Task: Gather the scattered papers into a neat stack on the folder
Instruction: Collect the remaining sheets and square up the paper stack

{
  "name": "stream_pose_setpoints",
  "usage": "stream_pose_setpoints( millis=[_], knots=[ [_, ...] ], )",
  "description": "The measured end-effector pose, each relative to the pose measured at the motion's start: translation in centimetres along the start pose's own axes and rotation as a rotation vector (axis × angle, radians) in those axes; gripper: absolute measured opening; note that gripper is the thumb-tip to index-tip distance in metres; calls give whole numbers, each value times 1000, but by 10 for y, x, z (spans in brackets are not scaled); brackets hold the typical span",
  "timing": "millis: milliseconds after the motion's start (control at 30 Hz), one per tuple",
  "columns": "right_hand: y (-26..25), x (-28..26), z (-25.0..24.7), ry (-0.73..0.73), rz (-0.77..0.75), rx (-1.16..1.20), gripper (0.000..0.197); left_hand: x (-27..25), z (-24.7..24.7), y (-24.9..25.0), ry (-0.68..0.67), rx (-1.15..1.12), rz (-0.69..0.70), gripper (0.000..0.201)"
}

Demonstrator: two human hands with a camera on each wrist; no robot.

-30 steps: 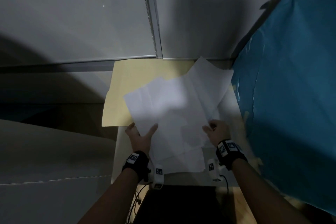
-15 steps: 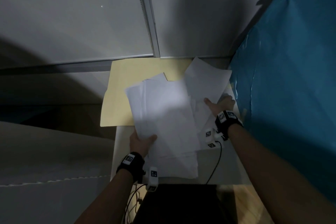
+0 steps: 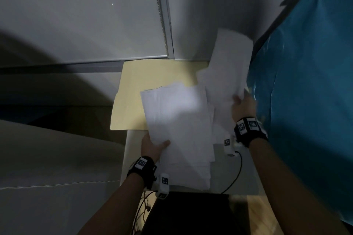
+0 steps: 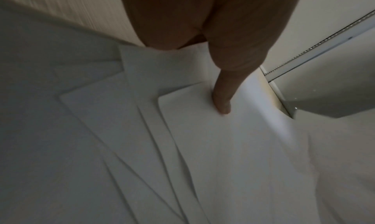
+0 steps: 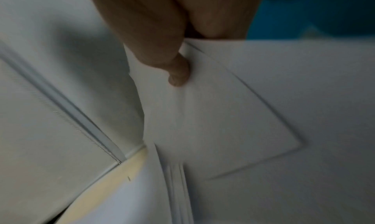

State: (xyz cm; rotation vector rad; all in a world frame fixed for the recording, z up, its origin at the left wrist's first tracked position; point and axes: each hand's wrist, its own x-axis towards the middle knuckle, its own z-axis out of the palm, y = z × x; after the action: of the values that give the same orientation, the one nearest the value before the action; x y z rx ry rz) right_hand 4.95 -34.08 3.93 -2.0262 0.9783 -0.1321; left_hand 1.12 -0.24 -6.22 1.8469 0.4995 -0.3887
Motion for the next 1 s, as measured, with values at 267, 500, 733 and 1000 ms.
stream_pose_setpoints(
  millis=[267, 500, 733, 1000],
  knots=[
    [-47, -21, -50, 72, -116, 474, 37, 2, 13, 27, -44, -25, 29, 44],
    [27, -46, 21, -432, 90, 261, 57, 17, 21, 37, -74, -233, -208, 49],
    [54, -64, 70, -541, -34, -24, 54, 8, 23, 42, -123, -96, -95, 62],
    [58, -38, 32, -246, 80, 183, 103, -4, 8, 63, -163, -147, 59, 50]
  ],
)
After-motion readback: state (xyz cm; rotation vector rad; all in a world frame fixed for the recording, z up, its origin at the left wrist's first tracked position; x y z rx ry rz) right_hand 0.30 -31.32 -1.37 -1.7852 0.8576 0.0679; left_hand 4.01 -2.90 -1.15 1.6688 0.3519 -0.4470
